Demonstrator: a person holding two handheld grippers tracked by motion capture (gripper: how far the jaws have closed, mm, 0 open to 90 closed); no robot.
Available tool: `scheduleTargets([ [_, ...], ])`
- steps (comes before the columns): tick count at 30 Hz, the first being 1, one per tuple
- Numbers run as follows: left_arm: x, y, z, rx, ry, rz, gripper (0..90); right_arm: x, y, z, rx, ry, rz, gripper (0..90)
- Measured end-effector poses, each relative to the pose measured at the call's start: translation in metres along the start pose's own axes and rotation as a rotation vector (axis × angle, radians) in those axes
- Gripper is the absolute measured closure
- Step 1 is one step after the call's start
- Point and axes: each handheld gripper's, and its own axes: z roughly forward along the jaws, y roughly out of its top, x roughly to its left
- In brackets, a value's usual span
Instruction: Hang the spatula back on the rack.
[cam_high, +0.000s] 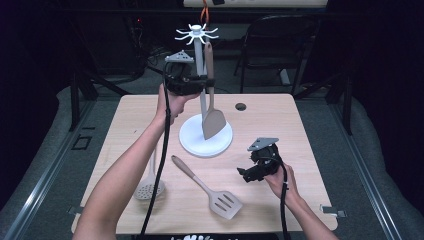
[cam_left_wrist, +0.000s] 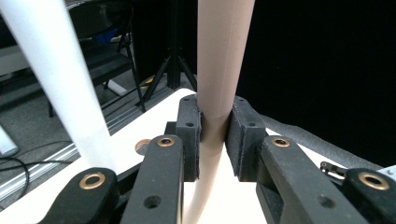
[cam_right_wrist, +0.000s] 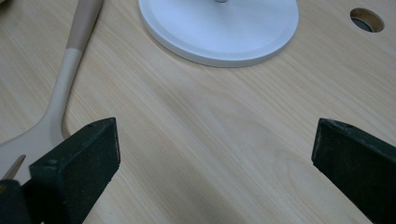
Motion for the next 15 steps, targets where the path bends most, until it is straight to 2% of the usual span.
scheduleTargets([
  [7,0.008,0.005,-0.006,0.0,0.002,-0.013,76.5,0.001,0.0,0.002,0.017,0.004,-0.006,0.7],
  [10,0.01,0.008,-0.005,0.018,-0.001,-0.011,76.4,0.001,0.0,0.002,0.017,0.004,-0.006,0.8],
  [13,0.011,0.008,-0.004,0.013,-0.005,-0.011,76.4,0.001,0.0,0.003,0.019,0.006,-0.005,0.8],
  [15,0.012,0.006,-0.002,0.008,-0.015,-0.026,76.4,0.001,0.0,0.002,0.024,0.008,-0.01,0.8],
])
